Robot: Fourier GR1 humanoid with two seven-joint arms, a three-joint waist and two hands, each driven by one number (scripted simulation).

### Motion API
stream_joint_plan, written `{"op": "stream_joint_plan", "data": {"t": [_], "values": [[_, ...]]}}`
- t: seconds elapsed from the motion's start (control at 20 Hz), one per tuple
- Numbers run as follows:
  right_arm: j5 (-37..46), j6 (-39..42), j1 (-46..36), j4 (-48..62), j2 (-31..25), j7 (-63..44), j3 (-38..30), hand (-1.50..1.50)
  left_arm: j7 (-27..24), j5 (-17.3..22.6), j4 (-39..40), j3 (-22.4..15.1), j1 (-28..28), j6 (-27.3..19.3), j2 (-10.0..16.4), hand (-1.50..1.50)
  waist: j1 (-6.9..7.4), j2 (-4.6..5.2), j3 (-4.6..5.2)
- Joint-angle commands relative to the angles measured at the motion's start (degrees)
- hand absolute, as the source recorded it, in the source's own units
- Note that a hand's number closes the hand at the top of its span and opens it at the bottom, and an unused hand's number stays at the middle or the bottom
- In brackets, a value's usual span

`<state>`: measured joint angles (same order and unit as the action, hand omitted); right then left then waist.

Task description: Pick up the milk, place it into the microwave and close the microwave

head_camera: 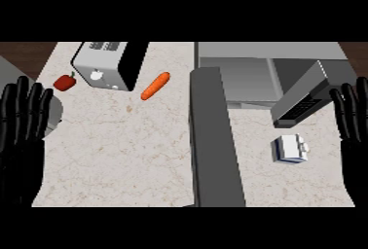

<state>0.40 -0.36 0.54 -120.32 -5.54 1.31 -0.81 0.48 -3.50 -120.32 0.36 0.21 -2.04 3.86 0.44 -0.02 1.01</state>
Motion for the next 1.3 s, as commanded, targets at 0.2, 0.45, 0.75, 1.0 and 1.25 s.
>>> {"op": "stream_joint_plan", "data": {"t": [0.2,0.45,0.75,1.0,1.25], "values": [[-11.2,10.9,-2.4,6.3,-4.0,7.1,-4.0,-1.5,-3.9,3.4,5.5,2.2,-1.7,1.4,-0.5,-1.5,-0.34,0.1,-1.04],[-14.9,15.5,3.9,-2.6,-6.8,-1.8,-2.2,-1.5,-0.3,10.0,3.7,5.6,3.7,4.0,0.3,-1.5,-0.46,-0.08,-0.99],[-11.5,18.0,13.3,-6.1,-4.7,1.7,-1.3,-1.5,0.6,12.3,-1.6,7.9,9.6,5.6,0.7,-1.5,-0.51,-0.09,-1.02],[-5.2,14.8,12.1,-2.8,-2.3,2.9,-1.3,-1.5,5.1,16.4,-8.2,10.1,12.8,8.3,2.4,-1.5,-0.28,-0.08,-1.03],[-8.7,18.1,14.7,-0.5,-4.3,3.7,-6.3,-1.5,0.1,19.3,-1.2,14.1,11.2,11.1,2.8,-1.5,-0.64,-0.01,-1.02]]}}
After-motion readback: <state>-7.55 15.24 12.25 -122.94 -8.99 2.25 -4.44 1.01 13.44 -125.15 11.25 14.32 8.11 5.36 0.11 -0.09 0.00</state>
